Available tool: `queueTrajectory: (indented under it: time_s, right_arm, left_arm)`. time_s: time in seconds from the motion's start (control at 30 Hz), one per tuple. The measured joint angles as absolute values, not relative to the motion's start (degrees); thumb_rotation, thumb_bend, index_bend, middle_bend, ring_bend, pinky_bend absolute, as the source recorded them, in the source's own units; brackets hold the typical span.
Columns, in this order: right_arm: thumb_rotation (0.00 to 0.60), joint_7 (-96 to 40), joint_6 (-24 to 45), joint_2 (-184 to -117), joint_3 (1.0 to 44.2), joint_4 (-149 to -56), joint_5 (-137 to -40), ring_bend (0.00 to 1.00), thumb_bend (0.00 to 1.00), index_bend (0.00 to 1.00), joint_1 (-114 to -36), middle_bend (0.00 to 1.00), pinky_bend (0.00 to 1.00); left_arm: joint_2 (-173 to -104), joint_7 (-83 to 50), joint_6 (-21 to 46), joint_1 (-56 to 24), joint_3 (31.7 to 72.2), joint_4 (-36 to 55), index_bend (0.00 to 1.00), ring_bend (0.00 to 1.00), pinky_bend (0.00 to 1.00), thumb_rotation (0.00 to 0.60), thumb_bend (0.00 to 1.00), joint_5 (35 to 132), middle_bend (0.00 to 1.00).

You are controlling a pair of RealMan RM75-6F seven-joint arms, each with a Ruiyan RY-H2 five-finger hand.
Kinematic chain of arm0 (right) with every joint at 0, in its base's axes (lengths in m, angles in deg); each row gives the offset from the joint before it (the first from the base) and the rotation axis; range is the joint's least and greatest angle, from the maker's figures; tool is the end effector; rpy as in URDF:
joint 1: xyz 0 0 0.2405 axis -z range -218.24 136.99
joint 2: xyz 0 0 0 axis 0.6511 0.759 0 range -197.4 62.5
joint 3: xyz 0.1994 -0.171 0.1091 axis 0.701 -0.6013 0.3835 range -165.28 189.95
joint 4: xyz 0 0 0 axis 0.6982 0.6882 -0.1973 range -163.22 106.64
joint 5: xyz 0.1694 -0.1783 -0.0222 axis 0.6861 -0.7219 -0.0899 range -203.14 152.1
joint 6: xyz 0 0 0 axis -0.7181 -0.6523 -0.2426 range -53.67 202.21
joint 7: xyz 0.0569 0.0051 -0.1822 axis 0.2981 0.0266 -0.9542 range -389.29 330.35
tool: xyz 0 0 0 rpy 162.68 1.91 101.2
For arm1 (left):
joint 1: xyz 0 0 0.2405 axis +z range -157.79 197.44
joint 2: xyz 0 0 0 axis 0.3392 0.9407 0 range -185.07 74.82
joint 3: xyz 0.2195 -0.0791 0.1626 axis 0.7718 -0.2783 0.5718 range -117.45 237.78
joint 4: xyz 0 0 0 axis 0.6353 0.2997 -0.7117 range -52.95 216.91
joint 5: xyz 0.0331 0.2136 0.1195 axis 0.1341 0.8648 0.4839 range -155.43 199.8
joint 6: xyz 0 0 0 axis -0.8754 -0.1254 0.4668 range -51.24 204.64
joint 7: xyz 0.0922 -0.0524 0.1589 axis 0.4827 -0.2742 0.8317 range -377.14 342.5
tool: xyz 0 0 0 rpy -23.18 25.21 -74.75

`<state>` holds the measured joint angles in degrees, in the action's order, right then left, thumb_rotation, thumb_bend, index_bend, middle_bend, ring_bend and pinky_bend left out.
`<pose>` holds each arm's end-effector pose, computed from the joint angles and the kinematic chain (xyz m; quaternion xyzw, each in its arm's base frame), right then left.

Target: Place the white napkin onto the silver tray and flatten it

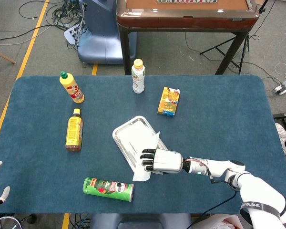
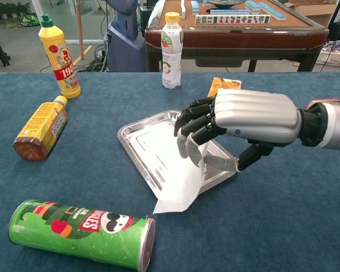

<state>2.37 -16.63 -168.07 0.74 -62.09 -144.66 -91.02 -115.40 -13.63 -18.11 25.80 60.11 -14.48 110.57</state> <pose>-0.1515 -0.3722 -0.0777 0.8638 -0.0666 0.4933 0.0776 -0.3610 0.1538 0.1716 -0.5579 -0.3797 -0.3546 0.6471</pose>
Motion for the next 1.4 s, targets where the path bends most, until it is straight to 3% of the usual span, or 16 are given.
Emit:
queueTrajectory:
  time_s: [0.2, 0.37, 0.8, 1.1, 1.23, 1.4]
  right_arm:
    - [0.600, 4.6, -16.7, -169.8, 0.2, -57.0, -142.7, 0.25, 0.58, 0.63, -89.6, 0.41, 0.25]
    - [0.600, 6.0, -15.5, -171.2, 0.2, -54.0, -140.4, 0.25, 0.53, 0.62, -88.3, 0.40, 0.25]
    - [0.600, 7.1, -10.8, -172.6, 0.4, -51.6, -136.3, 0.16, 0.34, 0.36, -86.4, 0.29, 0.23]
    - [0.600, 5.4, -7.3, -172.6, 1.2, -52.1, -133.8, 0.10, 0.30, 0.30, -86.1, 0.22, 0.18]
    - [0.600, 4.3, -5.4, -171.5, 2.3, -54.5, -132.1, 0.08, 0.44, 0.30, -86.3, 0.20, 0.18]
    - [0.600, 1.0, -2.1, -168.3, 3.4, -60.6, -130.5, 0.02, 0.81, 0.30, -87.2, 0.14, 0.15]
  left_arm:
    - [-115.5, -13.3, -18.1, 25.9, 60.2, -14.6, 0.17, 0.14, 0.00, 0.600, 0.27, 110.5, 0.15]
    - [-115.5, -13.3, -18.1, 25.9, 60.2, -14.6, 0.17, 0.14, 0.00, 0.600, 0.27, 110.5, 0.15]
    - [-115.5, -13.4, -18.1, 26.0, 60.3, -14.4, 0.17, 0.14, 0.00, 0.600, 0.27, 110.6, 0.15]
    - [-115.5, -13.6, -18.0, 25.9, 60.2, -14.4, 0.17, 0.14, 0.00, 0.600, 0.27, 110.7, 0.15]
    - [-115.4, -13.6, -17.8, 25.8, 60.3, -14.4, 0.17, 0.14, 0.00, 0.600, 0.27, 110.7, 0.15]
    - [-115.4, -13.7, -17.7, 25.6, 60.2, -14.5, 0.17, 0.14, 0.00, 0.600, 0.27, 111.0, 0.15]
